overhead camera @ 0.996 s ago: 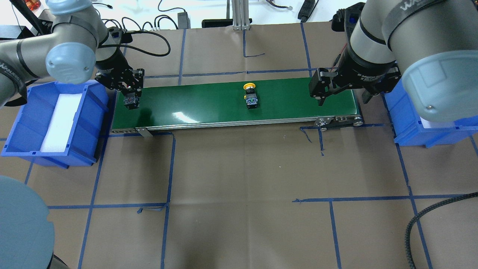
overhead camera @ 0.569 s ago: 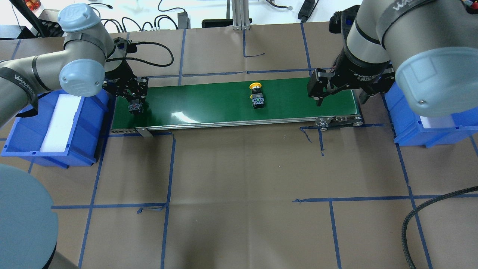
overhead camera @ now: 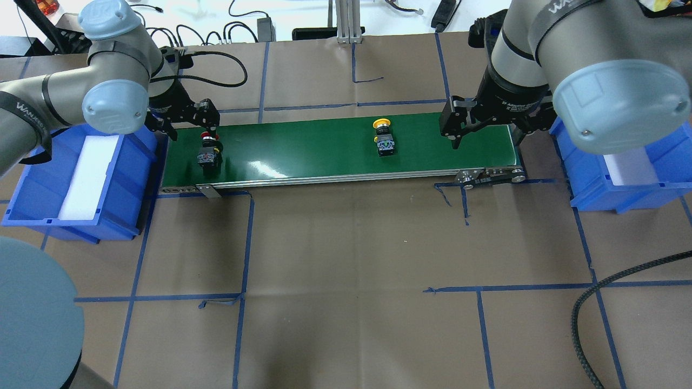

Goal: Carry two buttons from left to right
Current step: 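Carry the red button to the belt and release it while the right gripper lowers, then grasp the yellow button on the belt with the right gripper while the left gripper rises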

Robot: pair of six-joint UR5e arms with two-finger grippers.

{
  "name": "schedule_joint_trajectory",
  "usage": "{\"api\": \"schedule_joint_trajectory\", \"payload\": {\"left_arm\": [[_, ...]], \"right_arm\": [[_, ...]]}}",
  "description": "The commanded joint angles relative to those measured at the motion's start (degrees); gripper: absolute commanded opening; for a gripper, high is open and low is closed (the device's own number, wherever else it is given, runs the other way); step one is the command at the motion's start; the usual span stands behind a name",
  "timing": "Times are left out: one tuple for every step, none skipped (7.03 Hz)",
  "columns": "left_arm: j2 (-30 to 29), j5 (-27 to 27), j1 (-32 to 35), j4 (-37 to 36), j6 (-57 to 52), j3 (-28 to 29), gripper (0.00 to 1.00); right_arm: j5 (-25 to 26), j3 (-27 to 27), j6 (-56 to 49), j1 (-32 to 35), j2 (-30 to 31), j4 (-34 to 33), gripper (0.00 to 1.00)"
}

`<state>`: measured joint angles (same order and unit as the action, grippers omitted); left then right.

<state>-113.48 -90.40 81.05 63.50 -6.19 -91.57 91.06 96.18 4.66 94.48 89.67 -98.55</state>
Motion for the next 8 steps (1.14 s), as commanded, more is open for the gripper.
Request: {"api": "schedule_joint_trajectory", "payload": {"left_arm": [[3.16, -0.04, 0.77, 7.19, 0.39, 4.44, 1.00], [6.49, 0.14, 1.04, 14.82, 0.39, 6.73, 1.00], [9.74, 0.75, 1.65, 20.90, 1.00, 7.45, 1.00], [12.29, 0.58, 3.40, 23.66, 3.35, 7.46, 1.00], [13.71, 0.41, 6.11, 25.95, 6.33, 7.72, 1.00], [14.51, 0.14, 8.40, 26.66, 8.89, 7.55, 1.00], [16.17, 0.49, 9.64, 26.59, 9.09, 6.41, 1.00], [17.58, 0.58, 9.57, 26.67, 8.48, 5.53, 1.00]], "right_arm": [[0.00, -0.20, -0.09, 0.00, -3.17, -5.04, 1.00], [0.00, -0.11, -0.18, -0.09, -4.93, -9.25, 1.00], [-0.44, -0.11, 0.17, -0.09, -7.64, -14.51, 1.00], [-0.70, -0.20, 0.17, 0.00, -9.93, -18.39, 1.00], [-0.71, 0.41, 0.00, -0.09, -12.39, -22.00, 1.00], [-0.71, -0.11, 0.17, 0.00, -15.03, -25.69, 1.00], [-1.32, -0.46, 0.87, 0.09, -15.84, -26.77, 1.00], [-3.93, -0.64, 0.87, 0.09, -16.54, -30.08, 1.00]]}}
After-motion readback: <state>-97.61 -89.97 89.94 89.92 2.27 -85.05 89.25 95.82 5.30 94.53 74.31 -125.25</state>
